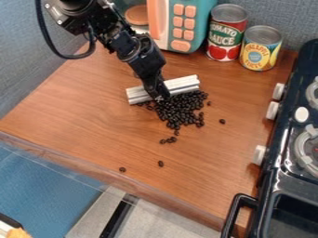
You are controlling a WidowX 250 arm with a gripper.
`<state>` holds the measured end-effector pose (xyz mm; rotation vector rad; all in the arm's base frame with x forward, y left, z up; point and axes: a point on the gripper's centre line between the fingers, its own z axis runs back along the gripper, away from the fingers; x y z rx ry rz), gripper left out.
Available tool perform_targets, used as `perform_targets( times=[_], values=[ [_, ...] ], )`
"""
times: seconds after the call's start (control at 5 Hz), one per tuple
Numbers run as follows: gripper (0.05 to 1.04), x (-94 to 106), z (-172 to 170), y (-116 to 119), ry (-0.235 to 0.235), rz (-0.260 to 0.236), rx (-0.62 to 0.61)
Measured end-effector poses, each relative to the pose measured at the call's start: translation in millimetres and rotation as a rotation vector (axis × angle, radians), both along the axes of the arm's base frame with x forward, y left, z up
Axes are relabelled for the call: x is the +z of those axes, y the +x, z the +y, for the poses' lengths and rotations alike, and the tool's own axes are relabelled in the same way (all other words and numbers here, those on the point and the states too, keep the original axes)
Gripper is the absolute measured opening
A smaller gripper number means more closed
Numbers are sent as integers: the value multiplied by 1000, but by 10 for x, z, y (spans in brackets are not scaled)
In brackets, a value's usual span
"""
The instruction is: Sweep into pile
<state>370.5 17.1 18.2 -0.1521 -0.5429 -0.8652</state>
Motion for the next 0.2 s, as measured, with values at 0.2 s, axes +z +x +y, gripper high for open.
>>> perform_targets(
  times=[0.2],
  values=[
    [381, 31, -63, -54, -4, 4, -14]
  ],
)
